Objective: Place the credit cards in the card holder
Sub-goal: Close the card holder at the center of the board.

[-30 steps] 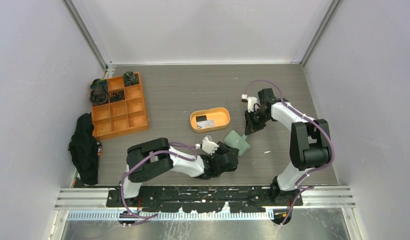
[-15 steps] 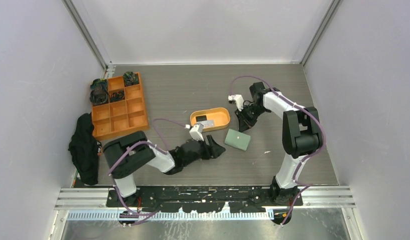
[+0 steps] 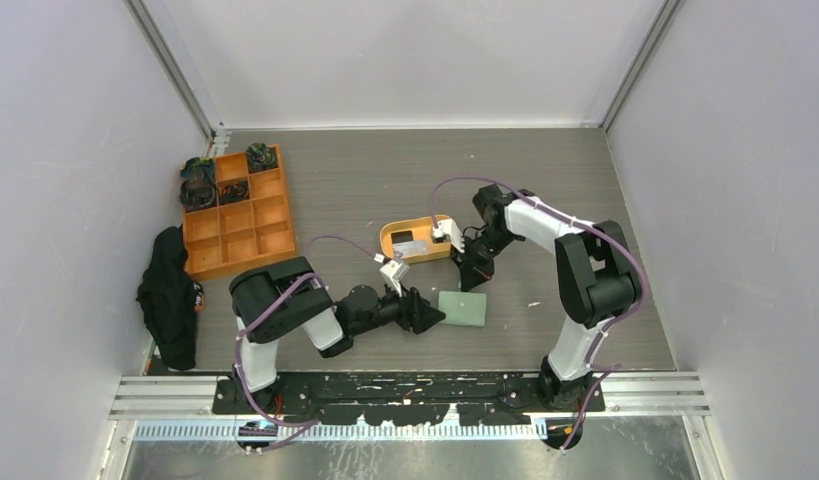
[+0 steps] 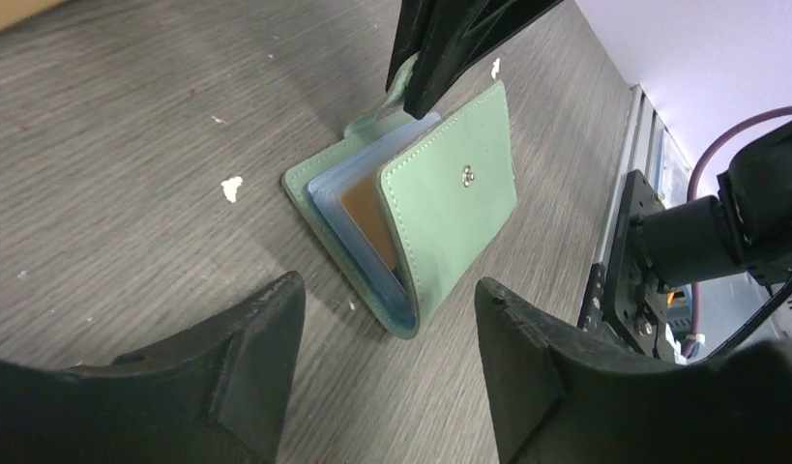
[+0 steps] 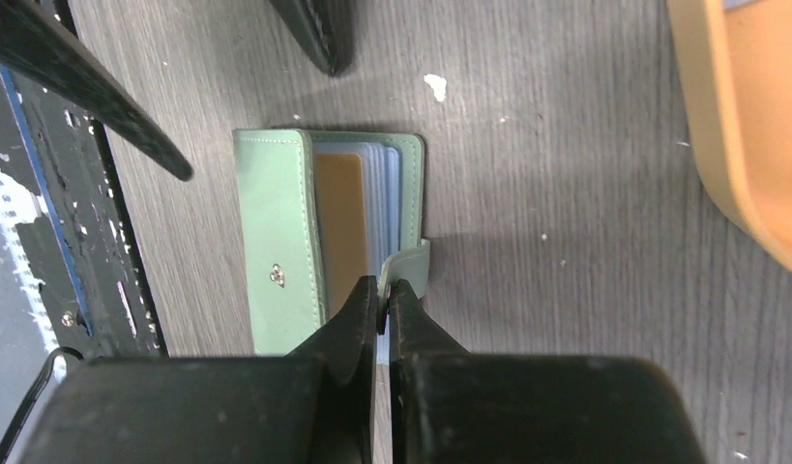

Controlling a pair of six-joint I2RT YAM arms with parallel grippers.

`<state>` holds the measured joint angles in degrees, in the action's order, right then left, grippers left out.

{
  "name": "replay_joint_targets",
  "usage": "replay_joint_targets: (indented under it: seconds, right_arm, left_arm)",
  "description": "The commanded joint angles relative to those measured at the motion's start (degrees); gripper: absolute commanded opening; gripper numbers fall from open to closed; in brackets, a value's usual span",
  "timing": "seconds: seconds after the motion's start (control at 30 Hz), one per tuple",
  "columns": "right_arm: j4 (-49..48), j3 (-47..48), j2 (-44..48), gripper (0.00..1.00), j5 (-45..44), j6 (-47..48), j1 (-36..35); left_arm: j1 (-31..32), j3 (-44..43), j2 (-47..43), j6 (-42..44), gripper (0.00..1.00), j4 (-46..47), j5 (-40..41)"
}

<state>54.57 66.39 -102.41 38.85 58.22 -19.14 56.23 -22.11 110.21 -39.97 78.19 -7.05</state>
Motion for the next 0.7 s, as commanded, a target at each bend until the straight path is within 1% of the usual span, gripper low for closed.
replay_joint_targets:
  seconds: [0.0, 0.03, 0.13, 0.17, 0.27, 0.3, 0.43, 0.47, 0.57, 0.67]
  right_arm:
    - [-3.4, -1.8, 5.5, 0.03, 2.3, -2.6, -1.3]
    - [-4.4, -2.3, 6.2, 0.04, 2.1, -3.0, -1.4]
    - [-5.9, -3.3, 7.8, 0.06, 1.5, -4.1, -1.9]
    - [-6.3, -3.5, 8.1, 0.07, 1.4, -4.2, -1.9]
    - [-7.1, -4.1, 8.6, 0.09, 1.0, -4.5, -2.0]
    - [-7.2, -4.2, 8.7, 0.1, 0.9, -4.5, -2.0]
    - [-7.3, -4.2, 9.0, 0.15, 0.0, -5.2, -2.0]
    - [-7.3, -4.1, 9.2, 0.18, -0.1, -5.3, -2.0]
    - [-6.9, -3.8, 10.3, 0.28, 0.0, -5.3, -1.1]
    - [-5.2, -3.7, 12.2, 0.35, 1.3, -3.1, 0.1]
  left_arm:
    - [1.4, -1.2, -0.3, 3.7, 0.61, -2.3, 2.6]
    - [1.7, -1.8, -0.4, 3.6, 0.56, -3.5, 2.7]
    - [2.2, -3.7, -0.8, 2.5, 0.35, -7.8, 3.1]
    - [2.2, -4.2, -1.1, 2.0, 0.3, -9.2, 3.3]
    - [2.5, -5.6, -1.5, 0.9, 0.26, -12.6, 3.9]
    - [2.5, -6.0, -1.6, 0.6, 0.23, -13.7, 3.7]
    - [2.5, -6.8, -1.4, -1.0, 0.02, -16.0, 3.1]
    - [2.5, -6.8, -1.5, -1.4, 0.0, -16.4, 3.2]
    - [2.5, -6.5, -2.1, -2.6, 0.0, -18.4, 3.6]
    - [2.5, -6.3, -3.3, -3.6, 0.0, -21.2, 3.8]
